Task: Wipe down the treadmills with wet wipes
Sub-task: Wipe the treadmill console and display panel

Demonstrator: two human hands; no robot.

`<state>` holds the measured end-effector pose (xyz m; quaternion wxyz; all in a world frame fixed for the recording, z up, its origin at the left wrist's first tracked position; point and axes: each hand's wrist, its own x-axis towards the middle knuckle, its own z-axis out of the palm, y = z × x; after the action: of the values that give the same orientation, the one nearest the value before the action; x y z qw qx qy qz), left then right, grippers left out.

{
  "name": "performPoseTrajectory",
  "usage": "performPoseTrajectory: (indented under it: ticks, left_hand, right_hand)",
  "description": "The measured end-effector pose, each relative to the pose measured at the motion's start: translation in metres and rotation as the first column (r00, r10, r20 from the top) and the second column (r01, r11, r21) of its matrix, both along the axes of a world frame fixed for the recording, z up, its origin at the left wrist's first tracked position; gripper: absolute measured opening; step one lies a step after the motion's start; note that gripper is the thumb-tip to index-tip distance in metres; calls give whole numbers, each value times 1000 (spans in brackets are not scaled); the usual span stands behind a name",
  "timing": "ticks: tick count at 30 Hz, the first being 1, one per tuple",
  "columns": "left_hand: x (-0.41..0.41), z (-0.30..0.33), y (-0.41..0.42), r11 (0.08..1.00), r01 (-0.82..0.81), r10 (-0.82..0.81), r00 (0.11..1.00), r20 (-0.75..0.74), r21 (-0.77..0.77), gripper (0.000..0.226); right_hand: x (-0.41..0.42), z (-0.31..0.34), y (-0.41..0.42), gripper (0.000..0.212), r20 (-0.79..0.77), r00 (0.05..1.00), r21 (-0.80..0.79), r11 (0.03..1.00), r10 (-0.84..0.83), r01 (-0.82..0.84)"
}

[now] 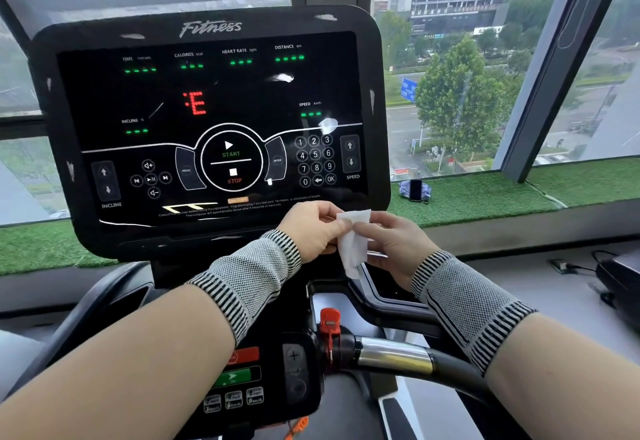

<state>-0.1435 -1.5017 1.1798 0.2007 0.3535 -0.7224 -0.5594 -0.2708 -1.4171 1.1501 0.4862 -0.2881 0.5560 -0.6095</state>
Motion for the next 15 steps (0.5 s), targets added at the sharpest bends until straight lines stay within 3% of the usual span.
performPoseTrajectory:
  ticks: [3,5,7,11,15]
  left_hand:
    - [0,-6,-4,968,12,15,995,103,-251,5]
    - [2,-5,-10,863,4,115,972,203,-506,7]
    - [8,-3,-19,724,23,224,937,266,-690,22]
    - [19,-7,-39,625,177,282,857,431,-760,37]
    - [18,-17,-40,607,335,240,787,569,-720,43]
  right_hand:
    - [-2,-11,-2,8,-12,1000,15,1000,9,-9]
    - [-10,-19,-8,5,-124,977,59,982,-171,179]
    - [-22,-25,-14,9,-313,881,86,913,-355,399]
    - [-28,-19,-26,9,-669,662,33,876,-339,481]
    - [-12,-17,-45,14,-830,518,-6,931,-208,365]
